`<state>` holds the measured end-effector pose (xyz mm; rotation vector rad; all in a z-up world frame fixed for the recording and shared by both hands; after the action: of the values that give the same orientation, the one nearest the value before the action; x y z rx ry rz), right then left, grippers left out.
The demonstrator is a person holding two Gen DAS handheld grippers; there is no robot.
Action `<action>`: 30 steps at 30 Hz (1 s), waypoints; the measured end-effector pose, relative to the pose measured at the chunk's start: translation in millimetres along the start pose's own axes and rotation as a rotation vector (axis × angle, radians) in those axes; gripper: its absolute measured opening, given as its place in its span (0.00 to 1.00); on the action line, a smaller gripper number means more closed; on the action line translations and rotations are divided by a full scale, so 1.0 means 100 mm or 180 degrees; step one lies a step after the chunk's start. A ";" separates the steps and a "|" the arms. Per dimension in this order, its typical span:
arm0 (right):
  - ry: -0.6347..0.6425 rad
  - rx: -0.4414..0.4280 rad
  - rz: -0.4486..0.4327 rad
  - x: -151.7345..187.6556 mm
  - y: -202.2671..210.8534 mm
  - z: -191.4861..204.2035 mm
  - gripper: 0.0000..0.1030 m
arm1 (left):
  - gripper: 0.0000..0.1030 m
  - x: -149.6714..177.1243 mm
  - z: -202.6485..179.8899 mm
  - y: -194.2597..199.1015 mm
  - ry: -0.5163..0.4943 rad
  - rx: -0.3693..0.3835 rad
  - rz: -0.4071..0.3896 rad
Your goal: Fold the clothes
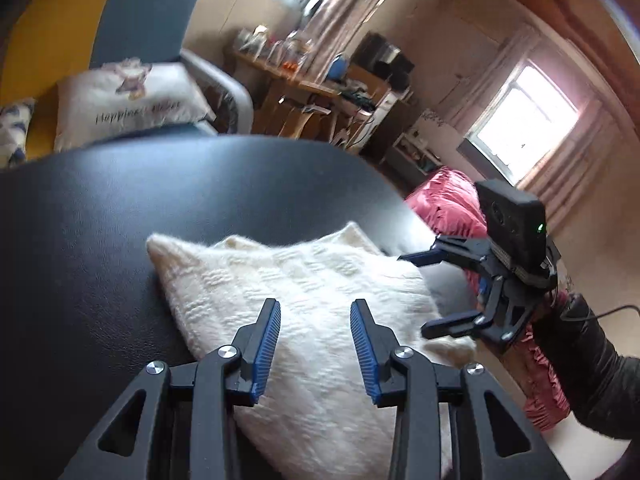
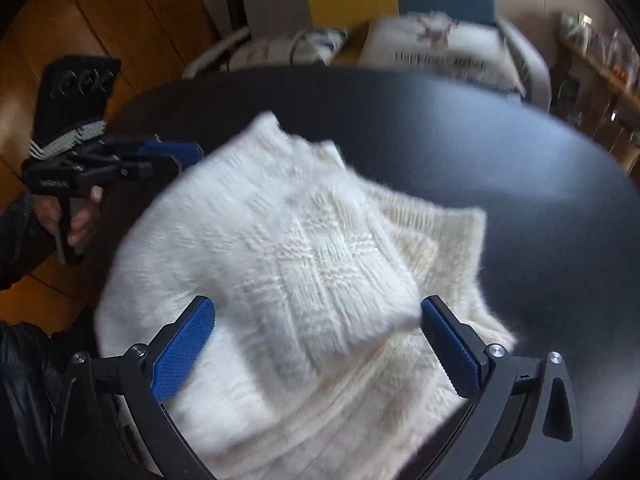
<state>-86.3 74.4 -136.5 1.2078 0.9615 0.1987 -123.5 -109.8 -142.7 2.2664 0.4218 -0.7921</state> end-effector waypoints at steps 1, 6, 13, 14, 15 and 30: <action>0.0052 0.0034 -0.0072 0.01 0.12 0.04 1.00 | 0.36 0.01 -0.06 0.01 -0.0060 -0.0015 0.0005; 0.0426 0.0479 -0.0183 0.26 0.41 0.34 1.00 | 0.36 0.21 -0.35 0.01 -0.0271 -0.0041 0.0113; 0.0521 0.0649 0.0048 0.54 -0.10 0.57 0.99 | 0.36 0.52 -0.54 -0.17 -0.0691 -0.0661 0.0424; 0.0456 0.0663 0.0135 0.59 -0.18 0.56 0.95 | 0.36 0.53 -0.56 -0.17 -0.0690 -0.0687 0.0425; 0.0269 0.0527 0.0146 0.62 -0.18 0.52 0.94 | 0.36 0.53 -0.57 -0.16 -0.0654 -0.0673 0.0412; -0.0683 -0.1259 -0.0317 1.07 0.17 0.47 0.97 | 0.36 0.10 -0.87 -0.46 -0.0507 0.0172 0.0559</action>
<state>17.7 112.2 -176.3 0.7981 0.7494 0.1667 -102.1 -15.5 -122.4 2.2332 0.1269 -0.8933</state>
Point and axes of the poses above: each gripper's, at about its wrist camera, not at the fingertips, and y roughly against the way its jaws point, z to its left, x to its underside, the point moved 6 cm from there along -y, roughly the way its jaws point, and after that the axes turned 13 degrees about x, right-handed, at the moved point
